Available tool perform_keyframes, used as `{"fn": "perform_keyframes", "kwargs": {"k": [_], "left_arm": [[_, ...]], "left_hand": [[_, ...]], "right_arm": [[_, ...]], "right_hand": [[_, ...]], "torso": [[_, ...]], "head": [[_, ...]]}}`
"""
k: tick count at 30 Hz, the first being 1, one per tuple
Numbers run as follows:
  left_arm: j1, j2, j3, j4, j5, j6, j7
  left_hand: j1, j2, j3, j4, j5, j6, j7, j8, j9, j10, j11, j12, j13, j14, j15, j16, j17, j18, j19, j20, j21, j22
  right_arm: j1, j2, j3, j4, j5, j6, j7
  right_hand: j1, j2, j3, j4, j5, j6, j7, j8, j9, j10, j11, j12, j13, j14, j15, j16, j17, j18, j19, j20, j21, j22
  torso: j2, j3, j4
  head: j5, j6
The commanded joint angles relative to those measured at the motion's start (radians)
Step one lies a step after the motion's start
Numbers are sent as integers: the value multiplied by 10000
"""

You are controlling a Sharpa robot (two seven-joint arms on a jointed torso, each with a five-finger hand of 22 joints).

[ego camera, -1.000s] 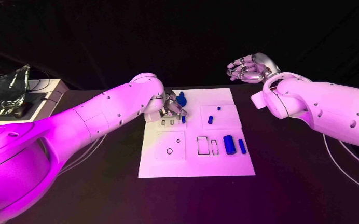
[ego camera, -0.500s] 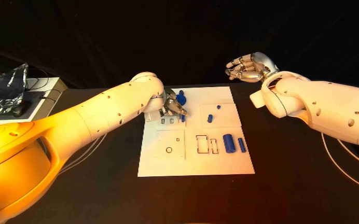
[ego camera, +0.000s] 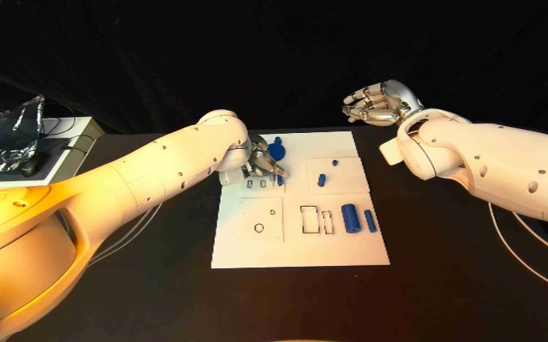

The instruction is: Assemble the parts on the task board

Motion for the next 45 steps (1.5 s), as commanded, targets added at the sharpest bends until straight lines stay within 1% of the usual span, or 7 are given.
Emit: {"fn": "perform_keyframes", "kwargs": {"k": [1, 16, 26, 31, 32, 36, 45], "left_arm": [[-51, 37, -43, -20, 149, 237, 169], [-73, 34, -134, 10, 275, 257, 298], [-73, 13, -156, 15, 293, 445, 356], [-73, -2, -178, 95, 297, 383, 482], [-73, -12, -185, 132, 297, 345, 522], [-75, -57, -194, 186, 323, 155, 570], [-78, -272, -196, 312, 903, -390, 614]], "left_hand": [[128, 15, 87, 2, -59, -77, -3, 55, 39, -1, -42, -72, -19, 903, -86, 24, 2141, -175, 10, -80, 57, 0], [369, 56, 276, -34, -65, -109, -12, 54, 165, -18, -51, -90, -45, 902, -92, 23, 2143, -172, -8, -86, 49, -11], [949, 107, 953, -223, -49, -98, -49, -59, 345, -49, -89, -131, -85, 908, -122, 33, 2170, -175, -11, -107, 53, 19], [1360, 222, 1950, -678, -47, -43, -75, -255, 487, -41, -125, -168, -102, 918, -160, 47, 2205, -176, -15, -140, 55, 39], [1527, 276, 2457, -1032, -20, -45, -81, -277, 614, -16, -140, -189, -109, 928, -177, 60, 2237, -175, -18, -153, 56, 44], [1510, 373, 3435, -1689, 82, -61, -29, -190, 1016, 30, -107, -307, -222, 957, -149, 97, 2324, -184, 10, -153, 82, 102], [917, 205, 4169, -2250, 1052, 160, -100, -63, 1689, 200, -180, -407, -333, 1030, -215, 196, 2545, -214, 133, -205, 168, 285]], "right_arm": [[-12, 14, 1, -6, -34, 121, 9], [-40, 37, 0, -8, -88, 171, -28], [-53, 43, -1, -12, -95, 204, -41], [-60, 47, -1, -14, -95, 220, -37], [-65, 47, -1, -17, -94, 224, -36], [-81, 47, -1, -25, -93, 235, -32], [-138, 36, -2, -50, -43, 253, -22]], "right_hand": [[-107, 19, -3, -37, 6, -51, 34, -67, 9, -15, 68, -46, -15, -48, 12, -62, -15, 76, -70, 26, -40, -18], [-99, 33, -12, -52, 6, -50, 37, -78, 16, -18, 72, -47, -42, -74, 24, -102, -36, 74, -118, 42, -45, -78], [-97, 39, -22, -62, 6, -49, 40, -88, 21, -19, 77, -47, -63, -94, 34, -132, -53, 74, -163, 55, -47, -129], [-97, 42, -24, -63, 6, -49, 41, -90, 22, -20, 77, -47, -68, -98, 36, -138, -56, 75, -172, 57, -47, -140], [-96, 43, -24, -64, 6, -49, 41, -91, 22, -20, 78, -47, -70, -99, 37, -141, -58, 75, -176, 58, -47, -144], [-95, 44, -26, -67, 7, -50, 42, -94, 24, -20, 79, -47, -75, -102, 39, -147, -61, 75, -187, 61, -47, -156], [-96, 45, -35, -74, 9, -58, 47, -106, 25, -30, 85, -51, -92, -113, 46, -168, -72, 75, -221, 71, -48, -194]], "torso": [[11, 0, -2], [16, -1, 20], [18, -11, 27], [24, -11, 36], [24, -15, 38], [20, -9, 42], [9, -8, 60]], "head": [[8, -4], [28, -39], [12, -66], [1, -81], [-1, -89], [8, -101], [23, -92]]}}
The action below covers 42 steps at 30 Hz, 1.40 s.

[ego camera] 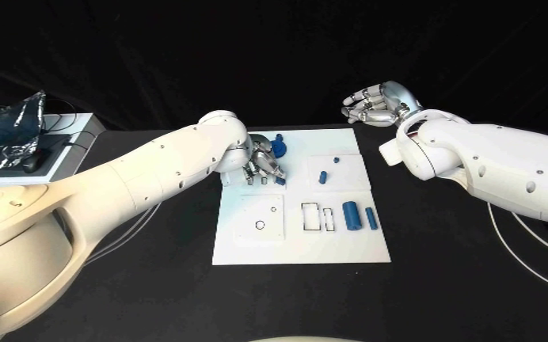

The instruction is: Assemble the parts on the task board

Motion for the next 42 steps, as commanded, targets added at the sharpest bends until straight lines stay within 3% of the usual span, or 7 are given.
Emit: {"fn": "perform_keyframes", "kwargs": {"k": [1, 8, 11, 17, 25, 35, 42], "left_arm": [[-22, -103, -10, 80, 562, -365, 23], [-6, -502, -4, 462, 1331, -749, -148], [11, -799, 7, 832, 1542, -907, -232], [35, -1280, 31, 1446, 1346, -1202, -325], [35, -1421, 36, 1725, 349, -1421, -365], [12, -1173, -3, 1763, -1117, -1952, -180], [-13, -951, -225, 1616, -1551, -1948, -141]], "left_hand": [[-265, -144, 1714, -1687, 280, 256, -117, 27, 1314, 123, -16, -11, 21, 1032, -81, 52, 2555, -211, 91, -33, 88, 90], [-499, -291, 1854, -1934, 992, 493, -197, -15, 1598, 310, -99, 34, 117, 1031, -158, 50, 2553, -245, 213, -104, 164, 264], [-625, -372, 1814, -2048, 1503, 642, -245, -86, 1738, 416, -146, 50, 176, 1029, -203, 46, 2546, -258, 256, -146, 192, 327], [-718, -455, 1739, -2168, 2089, 879, -322, -193, 1872, 618, -220, 132, 336, 1012, -270, 18, 2489, -294, 378, -204, 264, 507], [-729, -477, 1737, -2196, 2209, 933, -339, -220, 1900, 638, -238, 114, 322, 1008, -287, 11, 2474, -298, 394, -220, 274, 529], [-725, -475, 1741, -2201, 2222, 940, -342, -225, 1905, 624, -241, 85, 283, 1002, -290, 1, 2453, -296, 389, -223, 271, 521], [-720, -476, 1744, -2208, 2229, 944, -344, -230, 1908, 627, -243, 85, 287, 999, -292, -4, 2444, -296, 389, -226, 271, 521]], "right_arm": [[-18, -5, 2, -11, -25, 162, 67], [-36, -50, 2, -24, -4, 157, 66], [-42, -75, 2, -25, 4, 147, 68], [-50, -122, 1, -51, 15, 124, 75], [-65, -140, 1, -85, 22, 114, 93], [-96, -132, 1, -71, 24, 117, 123], [-103, -130, 1, -53, 24, 125, 128]], "right_hand": [[-58, 7, -11, -49, 10, -12, 38, -69, 9, 1, 52, -53, -17, -80, 14, -41, -20, 76, -87, 0, -48, -26], [-63, 9, -23, -53, 11, -24, 46, -85, 11, -17, 62, -60, -37, -90, 23, -63, -32, 76, -124, 11, -47, -68], [-65, 10, -25, -54, 11, -27, 49, -88, 11, -21, 63, -62, -42, -93, 26, -68, -35, 76, -131, 13, -47, -77], [-70, 13, -32, -54, 12, -35, 54, -98, 11, -33, 70, -67, -54, -100, 30, -80, -42, 77, -150, 19, -46, -99], [-71, 15, -38, -56, 13, -41, 57, -105, 12, -42, 74, -70, -63, -103, 34, -88, -46, 77, -163, 24, -45, -117], [-70, 16, -44, -61, 15, -50, 63, -115, 12, -56, 80, -77, -75, -109, 39, -100, -53, 78, -178, 29, -43, -139], [-70, 16, -44, -61, 15, -50, 63, -115, 12, -56, 80, -77, -75, -109, 39, -100, -53, 78, -178, 29, -43, -139]], "torso": [[-12, 0, 12], [-40, 8, 39], [-76, 24, 63], [-129, 38, 114], [-167, 33, 155], [-137, 27, 141], [-124, 24, 134]], "head": [[7, 11], [19, 37], [30, 32], [29, -9], [37, -50], [60, -62], [46, -120]]}}
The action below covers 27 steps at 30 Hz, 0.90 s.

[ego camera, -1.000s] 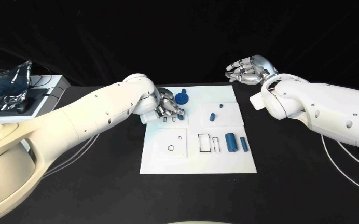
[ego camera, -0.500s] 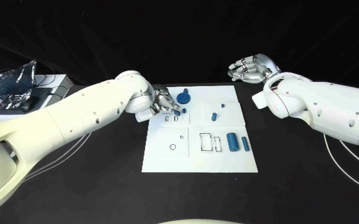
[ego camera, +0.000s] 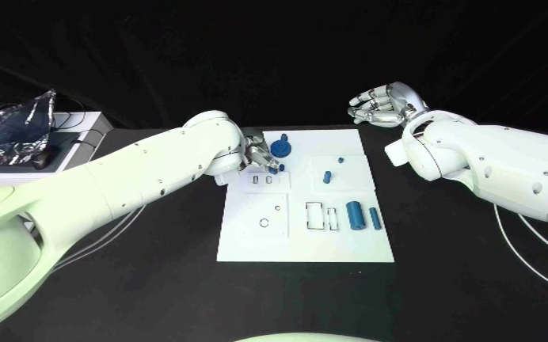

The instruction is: Assemble the parts on the task board

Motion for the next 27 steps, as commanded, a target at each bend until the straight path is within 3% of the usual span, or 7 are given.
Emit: {"fn": "perform_keyframes", "kwargs": {"k": [1, 10, 17, 27], "left_arm": [[-7, 73, -59, -34, -626, -131, 138], [-40, 169, -232, -128, -406, 142, 65], [-55, 176, -265, -132, -416, -26, 94], [-58, 88, -272, -104, -430, 220, 11]], "left_hand": [[42, 81, 1927, -1970, 32, 409, -338, -43, 12, 52, -1, -23, -5, 999, -80, -10, 2445, -152, 82, 5, 52, 288], [42, 81, 1927, -1970, 32, 409, -338, -43, 12, 52, -1, -23, -5, 999, -80, -10, 2445, -152, 82, 5, 52, 288], [54, 81, 1935, -1984, 40, 414, -340, -53, 18, 52, -4, -30, -9, 999, -84, -10, 2445, -152, 85, 0, 54, 292], [58, 82, 1938, -1988, 42, 416, -341, -55, 19, 50, -5, -35, -14, 1002, -85, -6, 2453, -155, 92, -1, 58, 303]], "right_arm": [[-3, 2, 2, 20, -8, 109, 114], [-4, -1, 2, 41, -8, 114, 114], [-4, -9, 2, 51, -15, 87, 111], [-4, -28, 2, 54, -19, 109, 89]], "right_hand": [[-68, 18, -18, -37, 18, -17, 32, -43, 15, -27, 46, -41, -15, -76, 6, -67, -15, 79, -80, -3, -42, -28], [-68, 18, -18, -37, 18, -17, 32, -43, 15, -27, 46, -41, -15, -76, 6, -67, -15, 79, -80, -3, -42, -28], [-69, 19, -26, -41, 19, -24, 37, -53, 16, -38, 53, -45, -27, -81, 11, -78, -21, 80, -93, 1, -40, -51], [-75, 16, -43, -46, 19, -40, 49, -71, 16, -69, 66, -58, -50, -96, 21, -101, -33, 81, -109, 10, -35, -87]], "torso": [[10, 2, -6], [4, 7, 2], [-1, 3, 15], [-2, 7, 19]], "head": [[-11, -44], [-33, -118], [-52, -148], [-51, -195]]}}
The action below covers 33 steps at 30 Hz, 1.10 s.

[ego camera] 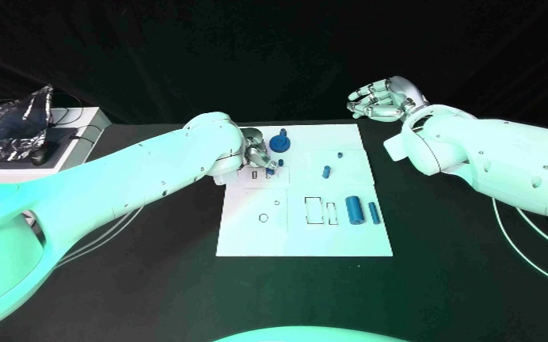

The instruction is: Assemble the parts on the task board

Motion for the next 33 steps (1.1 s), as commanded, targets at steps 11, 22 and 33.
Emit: {"fn": "perform_keyframes", "kwargs": {"k": [11, 22, 33], "left_arm": [[-11, -33, -12, -25, -81, 234, -7], [-99, -29, -44, -65, -208, 218, 20], [-120, -54, -49, -73, -280, 239, 39]], "left_hand": [[38, 63, 1938, -1988, 47, 396, -323, 33, 19, 51, -8, -35, -15, 1002, -86, -5, 2445, -156, 92, -1, 58, 305], [48, 59, 1946, -2005, 52, 409, -323, 13, 32, 52, -10, -48, -24, 999, -91, -11, 2434, -156, 92, -9, 59, 305], [49, 59, 1947, -2007, 50, 413, -323, 5, 37, 53, -9, -51, -24, 999, -92, -11, 2434, -155, 90, -12, 58, 302]], "right_arm": [[-2, 7, 3, 24, -22, 113, 89], [-2, 14, 3, 36, -23, 131, 80], [-2, 20, 3, 38, -23, 146, 77]], "right_hand": [[-77, 17, -32, -32, 18, -28, 67, -37, 10, -37, 32, -59, -13, -63, -12, -65, -13, 81, -77, -24, -35, -21], [-77, 17, -32, -32, 18, -28, 67, -37, 10, -37, 32, -59, -13, -63, -12, -65, -13, 81, -77, -24, -35, -21], [-77, 17, -32, -32, 18, -28, 67, -37, 10, -37, 32, -59, -13, -63, -12, -65, -13, 81, -77, -24, -35, -21]], "torso": [[2, -2, 10], [5, 1, 1], [6, 5, 10]], "head": [[23, -47], [31, -73], [35, -97]]}}
